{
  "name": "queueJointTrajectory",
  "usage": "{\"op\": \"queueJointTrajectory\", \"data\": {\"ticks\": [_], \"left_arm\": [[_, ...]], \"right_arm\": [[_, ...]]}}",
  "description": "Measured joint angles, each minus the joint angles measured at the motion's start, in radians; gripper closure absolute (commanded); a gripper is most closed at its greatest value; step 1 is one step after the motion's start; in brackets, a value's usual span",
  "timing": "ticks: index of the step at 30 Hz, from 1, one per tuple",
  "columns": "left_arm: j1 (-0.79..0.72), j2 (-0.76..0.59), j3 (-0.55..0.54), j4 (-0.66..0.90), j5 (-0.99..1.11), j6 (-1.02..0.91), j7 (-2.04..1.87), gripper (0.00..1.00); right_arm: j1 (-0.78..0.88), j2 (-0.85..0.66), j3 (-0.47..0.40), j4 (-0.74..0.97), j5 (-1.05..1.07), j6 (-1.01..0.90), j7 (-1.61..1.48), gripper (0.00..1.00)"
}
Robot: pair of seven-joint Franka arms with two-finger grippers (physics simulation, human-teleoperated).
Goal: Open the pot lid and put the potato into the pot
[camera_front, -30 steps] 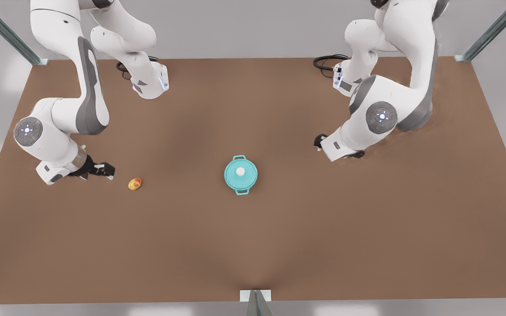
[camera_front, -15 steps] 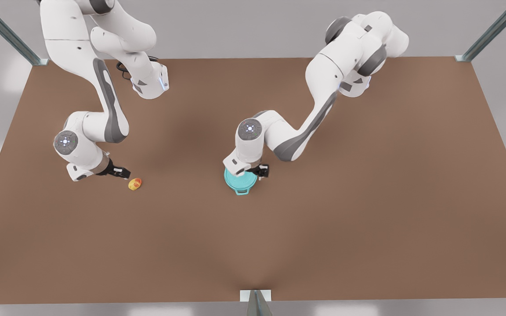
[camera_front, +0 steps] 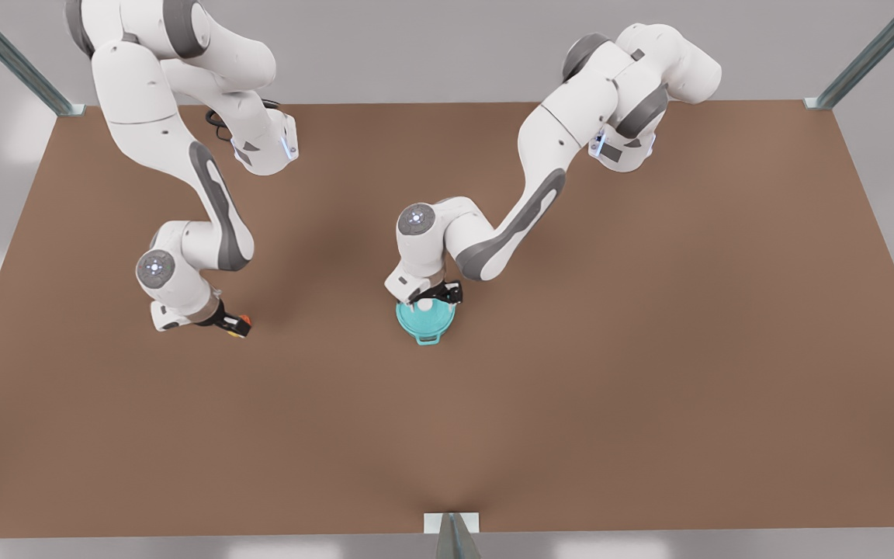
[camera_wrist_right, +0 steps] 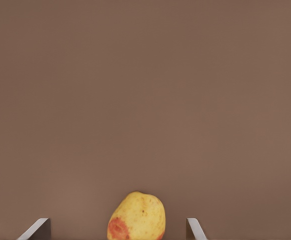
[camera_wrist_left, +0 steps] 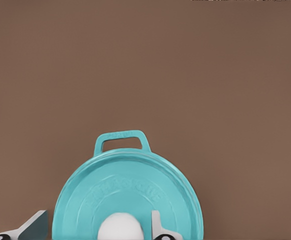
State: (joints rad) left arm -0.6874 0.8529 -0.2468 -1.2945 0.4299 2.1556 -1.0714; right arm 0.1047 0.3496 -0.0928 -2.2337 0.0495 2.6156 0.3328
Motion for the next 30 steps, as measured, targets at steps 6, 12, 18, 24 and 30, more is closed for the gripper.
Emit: {"op": "queueJointTrajectory", "data": {"ticks": [6,12,18,24,30], "left_arm": [[-0.006,0.001,0.0,-0.007,0.015,0.012,-0.079,0.0],[-0.013,0.003,0.0,-0.014,0.019,0.016,-0.138,0.21],[-0.014,0.003,0.0,-0.014,0.025,0.016,-0.183,0.6],[0.027,-0.021,-0.002,0.056,0.018,-0.041,-0.199,0.6],[0.301,0.0,-0.009,0.095,-0.074,-0.135,-0.131,0.6]], "right_arm": [[0.017,0.019,0.002,-0.002,-0.023,0.008,0.03,0.0],[0.015,0.036,-0.006,0.001,-0.092,-0.027,0.053,0.0],[0.015,0.07,-0.007,0.011,-0.111,-0.039,0.071,0.0],[0.014,0.1,-0.007,0.027,-0.115,-0.03,0.086,0.0],[0.015,0.108,-0.007,0.028,-0.116,-0.014,0.098,0.0]]}}
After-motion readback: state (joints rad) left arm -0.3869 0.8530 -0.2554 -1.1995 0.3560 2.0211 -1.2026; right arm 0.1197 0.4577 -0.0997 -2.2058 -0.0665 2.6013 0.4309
